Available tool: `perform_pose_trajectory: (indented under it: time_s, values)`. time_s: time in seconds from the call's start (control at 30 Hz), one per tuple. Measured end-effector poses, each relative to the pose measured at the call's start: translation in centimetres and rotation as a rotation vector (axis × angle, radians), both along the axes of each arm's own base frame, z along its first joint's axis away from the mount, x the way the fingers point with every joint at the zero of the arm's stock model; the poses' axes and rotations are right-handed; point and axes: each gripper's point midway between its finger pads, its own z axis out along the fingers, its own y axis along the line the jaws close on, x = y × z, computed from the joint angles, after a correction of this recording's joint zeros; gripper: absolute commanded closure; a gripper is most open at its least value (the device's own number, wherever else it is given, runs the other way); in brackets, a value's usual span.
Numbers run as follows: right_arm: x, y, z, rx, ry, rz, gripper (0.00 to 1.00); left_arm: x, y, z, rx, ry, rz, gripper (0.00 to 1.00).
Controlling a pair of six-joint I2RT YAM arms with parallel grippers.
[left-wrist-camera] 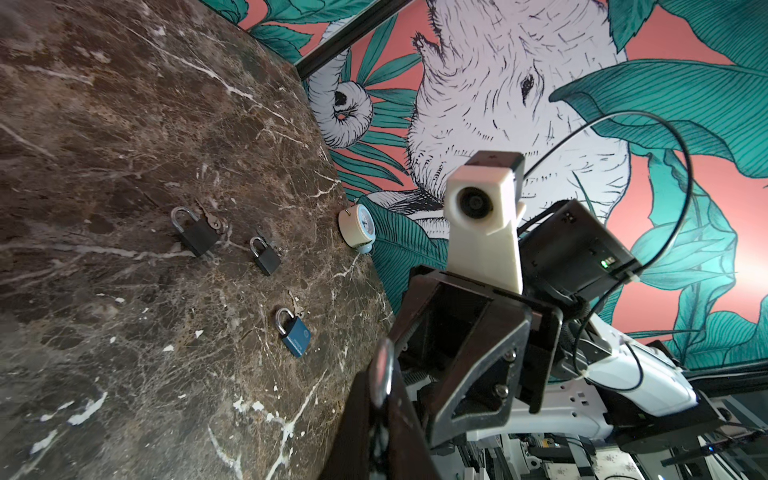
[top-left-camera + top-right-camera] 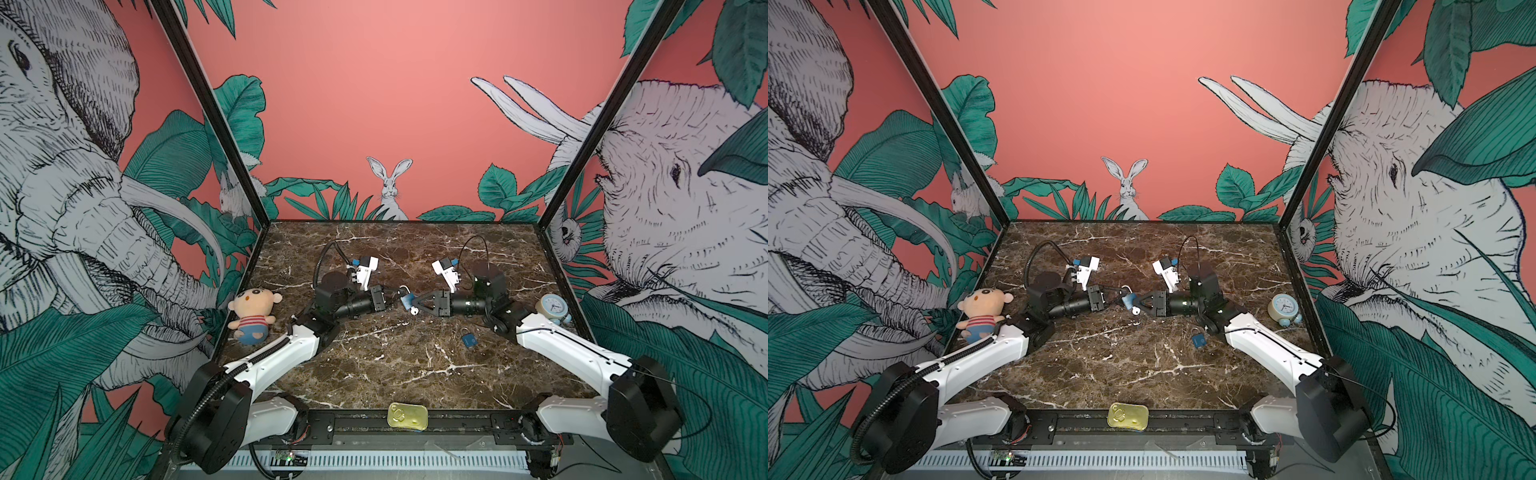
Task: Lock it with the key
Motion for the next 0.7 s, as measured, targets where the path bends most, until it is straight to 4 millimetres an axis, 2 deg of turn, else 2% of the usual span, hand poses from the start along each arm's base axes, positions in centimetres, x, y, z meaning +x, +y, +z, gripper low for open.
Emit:
perform_pose_trajectory:
  time_s: [0.23, 0.47, 0.7]
  values:
    - [0.29, 0.24, 0.42, 0.022, -0.010, -0.003, 0.65, 0.09, 0.13, 0.17, -0.006, 0.005, 0.007, 1.00]
    - [0.33, 0.51, -0.57, 0.019, 0.012, 0.002, 0.65, 0.32, 0.23, 0.34, -0.012, 0.005, 0.020, 1.00]
    - [0.29, 0.62, -0.37, 0.032, 0.012, 0.002, 0.64, 0.84, 0.42, 0.72, -0.025, 0.001, 0.050, 1.00]
